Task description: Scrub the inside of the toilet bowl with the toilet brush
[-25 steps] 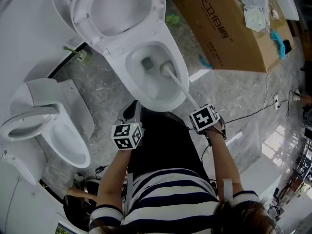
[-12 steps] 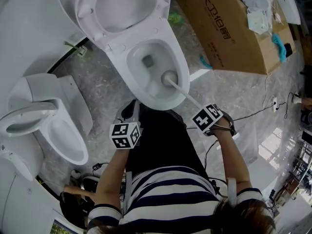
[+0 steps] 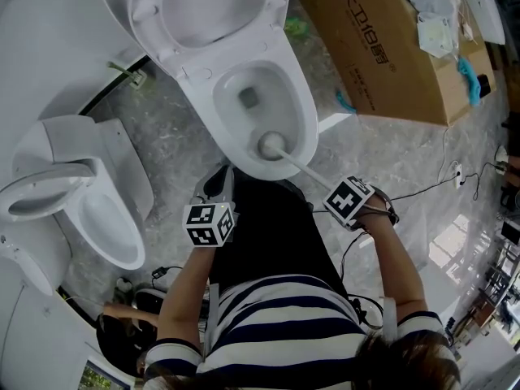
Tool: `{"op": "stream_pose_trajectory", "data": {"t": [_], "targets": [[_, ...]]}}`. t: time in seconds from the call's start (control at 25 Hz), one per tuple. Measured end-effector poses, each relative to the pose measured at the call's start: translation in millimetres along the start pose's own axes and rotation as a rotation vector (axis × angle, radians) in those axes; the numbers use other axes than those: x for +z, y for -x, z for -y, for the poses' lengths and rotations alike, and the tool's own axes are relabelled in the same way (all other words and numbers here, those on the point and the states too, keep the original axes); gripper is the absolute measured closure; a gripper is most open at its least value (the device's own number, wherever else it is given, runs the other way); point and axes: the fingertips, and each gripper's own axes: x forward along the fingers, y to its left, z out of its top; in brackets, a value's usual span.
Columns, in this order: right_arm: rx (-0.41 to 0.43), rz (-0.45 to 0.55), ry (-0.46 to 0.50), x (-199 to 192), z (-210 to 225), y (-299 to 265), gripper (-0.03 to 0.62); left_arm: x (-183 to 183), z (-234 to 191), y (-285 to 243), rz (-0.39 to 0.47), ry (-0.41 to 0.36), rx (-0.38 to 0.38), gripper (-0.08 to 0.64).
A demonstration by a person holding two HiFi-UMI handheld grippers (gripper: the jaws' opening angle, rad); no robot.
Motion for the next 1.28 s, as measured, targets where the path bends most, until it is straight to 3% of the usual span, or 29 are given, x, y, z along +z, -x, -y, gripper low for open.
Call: {"op": "stream_pose_trajectory", "data": {"t": [0.44,1.28], "targets": [[0.167,0.13,-0.063,40,-32,-8,0.54,-6,3,-1,-0.021,-0.001,-0.014,0.56],[0.176,0.385,-0.191,143,-6,-7,0.538,-1,4,-11,-0.042,-0.062,-0.019,0.56]]}}
